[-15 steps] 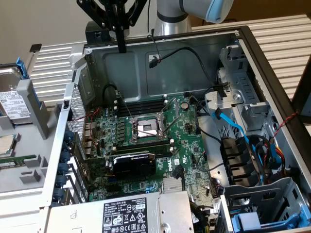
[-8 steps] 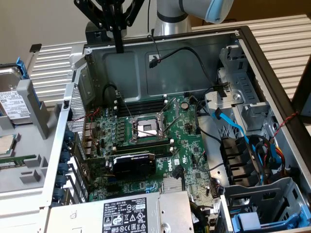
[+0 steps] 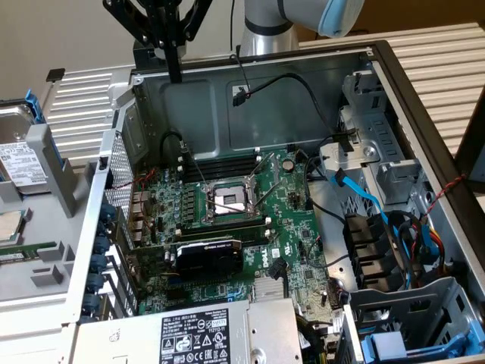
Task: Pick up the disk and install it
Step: 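Reach for the disk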
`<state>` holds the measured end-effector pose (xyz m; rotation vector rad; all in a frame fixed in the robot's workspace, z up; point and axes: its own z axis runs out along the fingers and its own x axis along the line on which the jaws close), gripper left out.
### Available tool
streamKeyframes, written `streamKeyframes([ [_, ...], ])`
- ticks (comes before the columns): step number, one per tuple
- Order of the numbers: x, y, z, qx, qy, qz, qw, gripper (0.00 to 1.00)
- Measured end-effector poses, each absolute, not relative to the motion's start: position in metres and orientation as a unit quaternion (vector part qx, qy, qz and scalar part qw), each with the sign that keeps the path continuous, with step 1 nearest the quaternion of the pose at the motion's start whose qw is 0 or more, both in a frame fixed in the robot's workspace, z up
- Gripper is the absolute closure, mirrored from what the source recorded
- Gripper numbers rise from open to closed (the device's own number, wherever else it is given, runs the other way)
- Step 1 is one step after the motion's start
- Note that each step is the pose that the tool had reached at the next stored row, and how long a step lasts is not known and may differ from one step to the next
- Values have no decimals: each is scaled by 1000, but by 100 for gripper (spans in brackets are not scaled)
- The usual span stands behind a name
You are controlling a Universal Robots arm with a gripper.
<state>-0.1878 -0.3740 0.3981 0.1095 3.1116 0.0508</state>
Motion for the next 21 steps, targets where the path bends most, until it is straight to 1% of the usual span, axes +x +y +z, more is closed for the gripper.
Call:
streamKeyframes([
  [7,-207,-364,398,35,999,14,14,89],
  [21,-271,-363,398,35,999,14,14,89],
])
